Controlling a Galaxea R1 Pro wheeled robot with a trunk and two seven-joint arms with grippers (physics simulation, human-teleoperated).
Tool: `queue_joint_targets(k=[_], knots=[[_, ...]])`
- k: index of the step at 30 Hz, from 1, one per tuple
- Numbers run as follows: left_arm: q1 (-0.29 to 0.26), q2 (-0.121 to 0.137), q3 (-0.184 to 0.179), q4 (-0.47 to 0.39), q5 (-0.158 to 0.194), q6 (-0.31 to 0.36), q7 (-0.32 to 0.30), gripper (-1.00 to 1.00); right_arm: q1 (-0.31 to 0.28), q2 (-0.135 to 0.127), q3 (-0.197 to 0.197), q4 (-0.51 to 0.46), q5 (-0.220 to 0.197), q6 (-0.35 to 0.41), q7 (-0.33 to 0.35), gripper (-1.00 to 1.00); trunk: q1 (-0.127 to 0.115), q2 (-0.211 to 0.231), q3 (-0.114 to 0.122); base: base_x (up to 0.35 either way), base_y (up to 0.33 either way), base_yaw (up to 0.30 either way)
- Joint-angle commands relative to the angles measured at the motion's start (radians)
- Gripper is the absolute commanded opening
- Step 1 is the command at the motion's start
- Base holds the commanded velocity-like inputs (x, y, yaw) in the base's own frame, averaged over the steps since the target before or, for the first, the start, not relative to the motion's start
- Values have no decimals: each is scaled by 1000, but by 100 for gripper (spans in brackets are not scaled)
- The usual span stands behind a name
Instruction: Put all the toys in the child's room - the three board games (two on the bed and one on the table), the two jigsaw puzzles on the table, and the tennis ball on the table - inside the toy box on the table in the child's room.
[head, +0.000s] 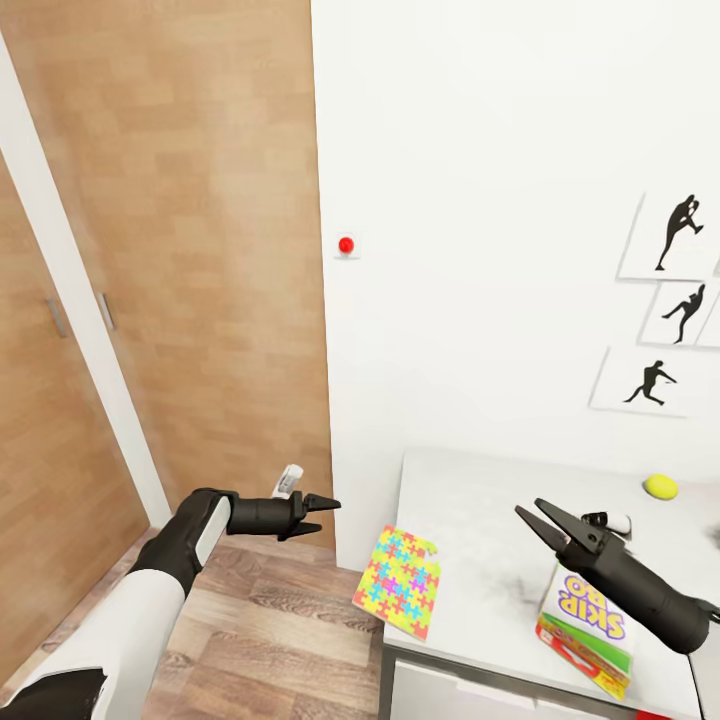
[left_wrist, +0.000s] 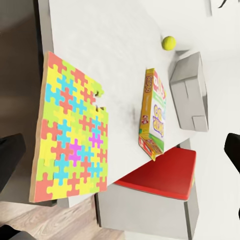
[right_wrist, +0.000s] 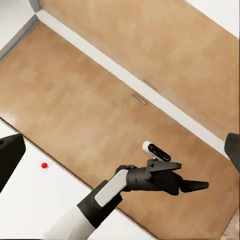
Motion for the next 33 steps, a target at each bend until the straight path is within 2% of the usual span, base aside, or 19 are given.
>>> queue_joint_targets(k=[1, 5, 10, 29, 33], knots=[[-1, 0, 2, 0, 1, 4, -3, 100, -3, 0, -1, 0, 1, 4, -33, 100, 4, -8, -4, 0, 0, 0], [-1, 0, 2, 0, 1, 4, -3, 100, -6, 0, -3, 0, 1, 4, -136, 100, 19, -36, -17, 0, 0, 0], [-1, 1, 2, 0, 2, 5, -4, 100, -7, -1, -6, 0, 0, 4, -190, 100, 39, -71, -33, 0, 0, 0], [-1, 6, 3, 0, 4, 6, -9, 100, -12, -2, -8, 0, -12, 4, -205, 100, 111, -204, -92, 0, 0, 0], [-2, 20, 3, -1, 5, 8, -65, 100, -11, -2, -8, 0, -14, 4, -205, 100, 127, -232, -105, 0, 0, 0]])
